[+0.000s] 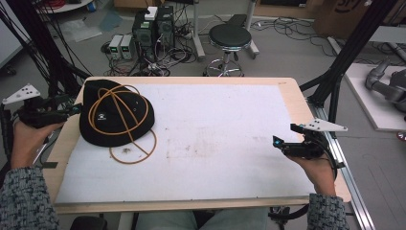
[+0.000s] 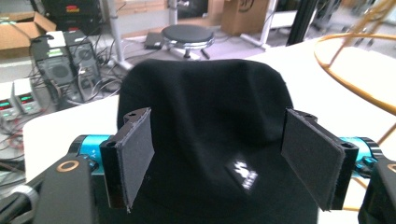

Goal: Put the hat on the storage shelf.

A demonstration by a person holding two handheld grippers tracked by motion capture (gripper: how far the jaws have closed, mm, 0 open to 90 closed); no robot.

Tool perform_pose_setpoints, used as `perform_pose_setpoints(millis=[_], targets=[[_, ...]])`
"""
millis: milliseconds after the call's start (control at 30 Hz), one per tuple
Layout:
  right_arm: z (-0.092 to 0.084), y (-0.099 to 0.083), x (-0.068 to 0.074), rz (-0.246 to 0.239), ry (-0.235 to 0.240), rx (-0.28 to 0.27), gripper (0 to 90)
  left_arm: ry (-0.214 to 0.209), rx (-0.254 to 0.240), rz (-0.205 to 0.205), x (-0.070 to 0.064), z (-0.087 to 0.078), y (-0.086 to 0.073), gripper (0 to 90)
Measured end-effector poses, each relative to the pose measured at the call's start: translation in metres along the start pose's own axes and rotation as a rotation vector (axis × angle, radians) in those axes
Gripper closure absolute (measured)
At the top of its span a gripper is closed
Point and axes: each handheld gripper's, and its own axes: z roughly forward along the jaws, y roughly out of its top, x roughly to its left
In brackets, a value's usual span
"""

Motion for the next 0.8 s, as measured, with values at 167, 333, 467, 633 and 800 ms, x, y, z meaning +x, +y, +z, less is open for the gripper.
perform_pose_setpoints(millis=[167, 333, 467, 633, 800], targets=[[-0.001, 0.0, 0.005, -0.012, 0.017, -0.005, 12.0, -0.008, 0.013, 0.016, 0.009, 0.01, 0.012, 25.8], [-0.003, 0.0, 0.009, -0.016, 0.024, -0.006, 12.0, -0.008, 0.021, 0.015, 0.015, 0.024, 0.014, 26.0], [-0.004, -0.001, 0.012, -0.023, 0.029, 0.001, 12.0, -0.016, 0.016, 0.02, 0.017, 0.033, 0.017, 26.1], [-0.007, -0.002, 0.017, -0.023, 0.033, -0.001, 12.0, -0.035, 0.006, 0.022, 0.019, 0.044, 0.021, 25.9], [-0.01, -0.004, 0.021, -0.037, 0.031, -0.009, 12.0, -0.041, 0.016, 0.01, 0.023, 0.051, 0.018, 25.6]])
